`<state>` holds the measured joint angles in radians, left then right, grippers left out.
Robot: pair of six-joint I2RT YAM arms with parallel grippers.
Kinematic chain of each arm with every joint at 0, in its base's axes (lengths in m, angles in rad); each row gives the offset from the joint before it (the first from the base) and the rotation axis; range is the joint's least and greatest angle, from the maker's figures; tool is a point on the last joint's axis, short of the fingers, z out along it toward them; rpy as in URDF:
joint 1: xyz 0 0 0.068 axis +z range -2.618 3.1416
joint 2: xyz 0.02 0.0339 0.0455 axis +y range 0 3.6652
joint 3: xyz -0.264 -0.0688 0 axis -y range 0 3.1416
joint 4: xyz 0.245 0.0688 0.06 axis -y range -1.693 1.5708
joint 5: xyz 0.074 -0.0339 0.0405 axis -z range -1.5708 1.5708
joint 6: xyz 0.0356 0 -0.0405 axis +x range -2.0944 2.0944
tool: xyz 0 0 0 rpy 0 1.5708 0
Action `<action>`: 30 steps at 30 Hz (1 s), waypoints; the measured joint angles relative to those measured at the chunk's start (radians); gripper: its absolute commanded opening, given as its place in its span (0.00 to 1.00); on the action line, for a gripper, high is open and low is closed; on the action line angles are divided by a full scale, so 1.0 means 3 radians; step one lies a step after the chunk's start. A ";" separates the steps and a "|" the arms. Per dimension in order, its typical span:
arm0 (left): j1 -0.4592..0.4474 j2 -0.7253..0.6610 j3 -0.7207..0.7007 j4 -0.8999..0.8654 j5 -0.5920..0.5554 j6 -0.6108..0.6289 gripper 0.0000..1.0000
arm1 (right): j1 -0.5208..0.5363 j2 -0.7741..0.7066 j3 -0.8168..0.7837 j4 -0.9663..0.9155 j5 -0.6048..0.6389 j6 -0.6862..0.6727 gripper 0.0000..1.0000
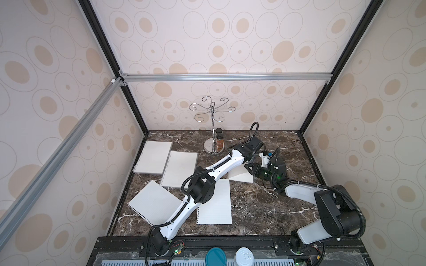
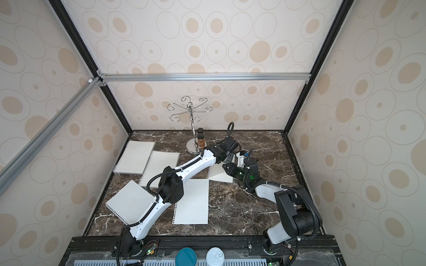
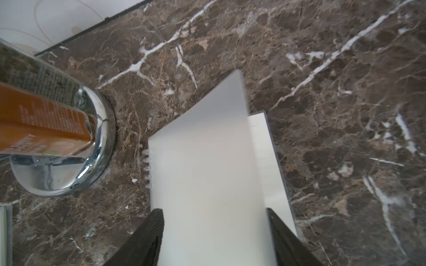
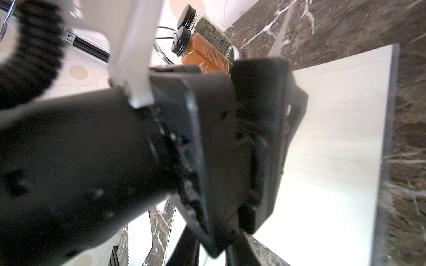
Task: Tear off pages from different notebooks
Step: Open the notebook at the center of the board.
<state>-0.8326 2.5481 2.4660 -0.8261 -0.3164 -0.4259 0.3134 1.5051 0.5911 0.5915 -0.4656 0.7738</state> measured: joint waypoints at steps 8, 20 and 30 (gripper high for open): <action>0.0022 -0.0004 -0.0006 0.0006 -0.0005 0.0011 0.24 | 0.0015 0.0000 -0.0001 -0.0001 0.0057 -0.0004 0.41; 0.0197 -0.0229 -0.0013 -0.0097 0.0378 -0.0041 0.00 | 0.0019 -0.0736 -0.0172 -0.0338 0.0193 -0.0107 0.60; 0.0453 -0.1246 -0.1001 0.0187 0.1022 -0.0429 0.00 | -0.0001 -0.1283 -0.0245 -0.0867 0.0534 -0.0348 0.62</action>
<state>-0.6968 2.1742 2.1658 -0.7700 -0.0097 -0.5545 0.3130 1.1202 0.5175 0.3313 -0.3054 0.6693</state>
